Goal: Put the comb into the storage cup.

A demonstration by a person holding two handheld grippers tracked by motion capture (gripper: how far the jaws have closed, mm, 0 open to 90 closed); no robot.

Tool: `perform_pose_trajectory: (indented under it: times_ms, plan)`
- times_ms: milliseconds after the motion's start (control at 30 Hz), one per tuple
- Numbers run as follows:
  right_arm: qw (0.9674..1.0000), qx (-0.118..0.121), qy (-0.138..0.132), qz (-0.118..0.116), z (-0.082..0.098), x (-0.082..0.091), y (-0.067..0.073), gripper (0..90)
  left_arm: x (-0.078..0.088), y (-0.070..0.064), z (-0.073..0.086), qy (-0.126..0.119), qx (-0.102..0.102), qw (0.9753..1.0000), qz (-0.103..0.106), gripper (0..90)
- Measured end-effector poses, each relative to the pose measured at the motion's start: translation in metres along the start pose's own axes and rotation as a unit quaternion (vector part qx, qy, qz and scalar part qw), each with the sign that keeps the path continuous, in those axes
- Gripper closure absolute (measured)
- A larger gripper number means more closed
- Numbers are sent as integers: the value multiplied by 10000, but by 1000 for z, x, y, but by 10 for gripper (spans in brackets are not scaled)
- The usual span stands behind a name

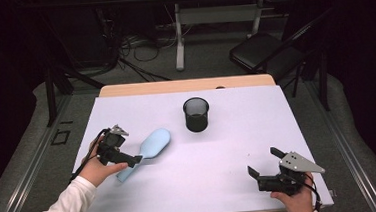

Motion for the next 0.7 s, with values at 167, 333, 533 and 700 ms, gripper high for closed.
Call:
perform_pose_trajectory:
  times_ms: [167,333,533,700]
  plan:
    - [10000,-8,0,-1,0,0,0,0,0,1,-2,41,14,10000,4,36]
    - [10000,11,3,-2,0,0,0,0,-3,3,-2,202,-15,9998,-9,43]
    - [10000,25,11,-2,0,0,0,0,-8,3,-4,323,-59,9995,-14,47]
    - [10000,12,21,-5,0,0,-1,0,-13,2,-6,410,-109,9991,-36,47]
Point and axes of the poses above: each handheld gripper's, and its own axes: x roughly backward along the jaws, z roughly out of its underside, y roughly to its left, the point moved 1 cm from there along -x, roughly forward along the jaws, and after that the axes turned 14 degrees about -y, right-handed, at the moved point
